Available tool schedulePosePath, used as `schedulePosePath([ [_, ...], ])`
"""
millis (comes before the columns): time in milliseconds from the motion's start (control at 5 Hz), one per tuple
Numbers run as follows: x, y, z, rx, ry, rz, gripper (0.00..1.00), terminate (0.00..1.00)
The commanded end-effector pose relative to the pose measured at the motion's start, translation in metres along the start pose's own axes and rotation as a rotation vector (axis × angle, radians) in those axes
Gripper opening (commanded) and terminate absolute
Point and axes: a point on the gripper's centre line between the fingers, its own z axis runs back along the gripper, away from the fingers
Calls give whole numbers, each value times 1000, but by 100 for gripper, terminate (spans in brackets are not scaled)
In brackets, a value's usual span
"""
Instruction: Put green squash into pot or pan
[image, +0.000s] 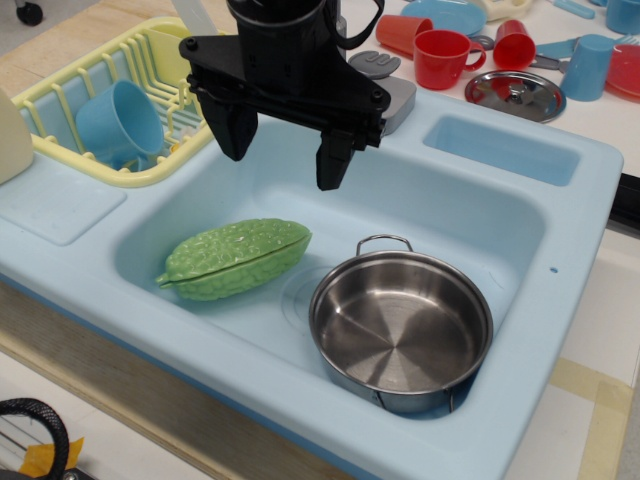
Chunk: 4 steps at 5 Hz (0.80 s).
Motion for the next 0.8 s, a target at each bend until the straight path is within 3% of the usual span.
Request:
schedulePosePath([
  [0, 0, 0, 0, 0, 0, 0, 100, 0],
  [400, -11, 9, -9, -155, 19, -355, 100, 0],
  [600, -13, 11, -11, -146, 30, -413, 100, 0],
])
